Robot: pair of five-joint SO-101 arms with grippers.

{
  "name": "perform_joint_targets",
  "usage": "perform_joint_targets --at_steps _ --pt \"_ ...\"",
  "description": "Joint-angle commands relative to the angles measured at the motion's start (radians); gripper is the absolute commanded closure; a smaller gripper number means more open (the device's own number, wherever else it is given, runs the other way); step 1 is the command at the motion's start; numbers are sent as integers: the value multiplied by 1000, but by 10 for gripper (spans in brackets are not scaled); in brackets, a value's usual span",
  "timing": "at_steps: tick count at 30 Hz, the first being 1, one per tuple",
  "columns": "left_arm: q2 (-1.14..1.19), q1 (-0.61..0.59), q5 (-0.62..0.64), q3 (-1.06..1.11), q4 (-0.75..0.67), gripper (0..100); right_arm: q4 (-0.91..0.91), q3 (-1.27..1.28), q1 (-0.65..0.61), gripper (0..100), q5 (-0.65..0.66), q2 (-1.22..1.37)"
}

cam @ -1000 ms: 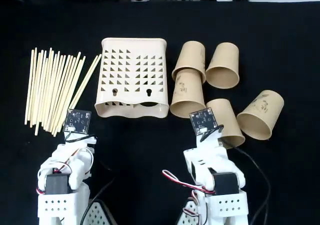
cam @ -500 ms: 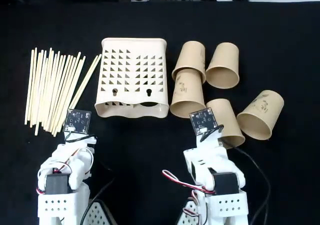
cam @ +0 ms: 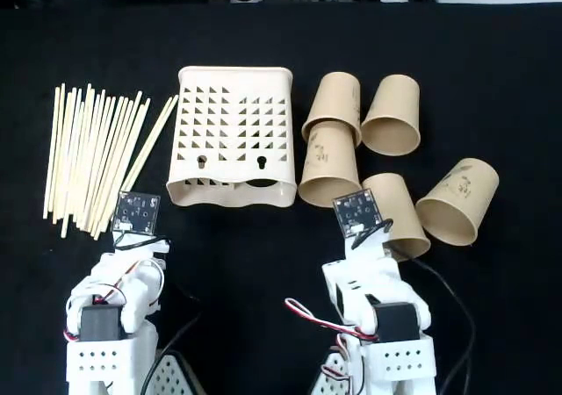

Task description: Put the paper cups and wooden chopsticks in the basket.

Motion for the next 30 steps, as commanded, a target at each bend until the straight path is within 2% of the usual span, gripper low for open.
perform_joint_targets --at_steps 1,11,13,17,19,22,24,30 --pt "-5 8 -3 19 3 970 3 -4 8 986 3 -84" --pt "-6 16 -9 18 -11 967 3 -4 6 986 -2 -84" --pt "-6 16 -9 -2 -109 966 3 -4 6 985 -2 -84" --pt "-5 42 -9 -21 -414 961 3 -4 6 985 -2 -84" --pt "-5 97 -2 -16 -497 907 3 -4 6 984 -2 -84" --pt "-5 145 95 -2 -568 773 3 -4 6 984 -2 -84" --pt "-2 119 175 8 -632 745 3 -4 6 984 -2 -84" --pt "52 102 51 22 -672 740 3 -4 6 984 -2 -84"
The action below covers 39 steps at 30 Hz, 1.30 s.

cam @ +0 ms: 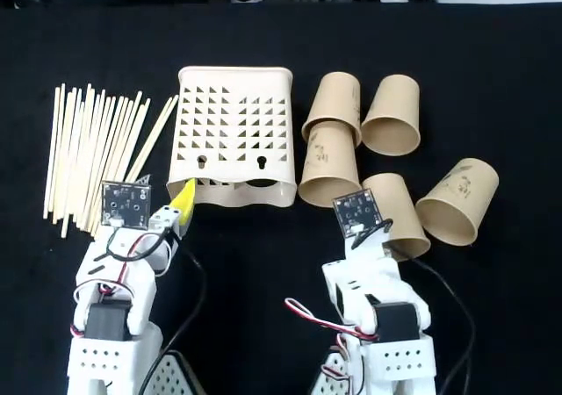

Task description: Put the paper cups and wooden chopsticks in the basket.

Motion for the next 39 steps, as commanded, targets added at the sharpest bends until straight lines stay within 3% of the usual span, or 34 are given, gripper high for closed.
perform_joint_targets --at_steps 1,9,16,24,27,30,34,36,39 --pt "55 -13 -80 19 -34 739 3 -4 6 984 -2 -84" --pt "242 -19 -140 22 -87 707 3 -4 8 984 0 -84" --pt "497 -22 -149 -1 -348 696 3 -4 8 984 0 -84" --pt "957 -19 -138 -262 -391 700 3 -4 8 984 -2 -84" --pt "1126 -28 -55 -326 -529 702 3 -4 8 984 -2 -84" --pt "1267 -31 68 -340 -755 759 3 -4 8 984 -2 -84" --pt "1399 -19 -11 -340 -1000 889 3 -4 8 984 -2 -84" --pt "1427 -16 -77 -340 -1065 968 3 -4 8 984 -2 -84" --pt "1413 -10 -78 -338 -1057 971 3 -4 8 984 -2 -84"
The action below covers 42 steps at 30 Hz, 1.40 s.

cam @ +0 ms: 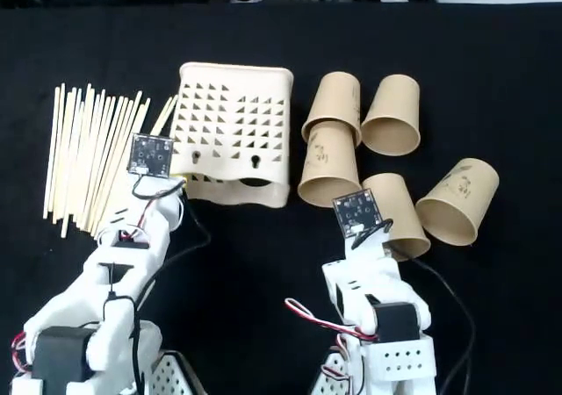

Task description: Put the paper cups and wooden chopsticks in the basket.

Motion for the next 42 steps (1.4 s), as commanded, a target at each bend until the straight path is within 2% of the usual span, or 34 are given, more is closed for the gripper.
perform_joint_targets --at_steps 1,3,5,11,13,16,21,26,28,35,39,42 --pt "-23 5 5 -51 -31 973 3 -4 8 984 -2 -84" --pt "-74 -2 60 -68 41 971 3 -4 8 984 -2 -84" --pt "-152 -4 107 -113 192 971 3 -4 8 984 -2 -84" --pt "-394 4 201 -447 905 971 3 -4 8 984 -2 -84" --pt "-425 4 224 -579 1077 971 3 -4 8 984 -2 -84" --pt "-416 5 259 -728 1241 971 3 -4 8 984 -2 -84" --pt "-367 22 338 -866 1412 971 3 -4 8 984 -2 -84" --pt "-339 166 356 -1001 1554 971 3 -4 8 984 -2 -84" --pt "-331 189 358 -1069 1613 971 3 -4 8 984 -2 -84" --pt "-204 79 384 -1188 1717 970 3 -4 8 984 -2 -84" --pt "-101 71 381 -1214 1765 963 3 -4 8 984 -2 -84" --pt "-57 71 384 -1208 1765 876 3 -4 8 984 -2 -84"
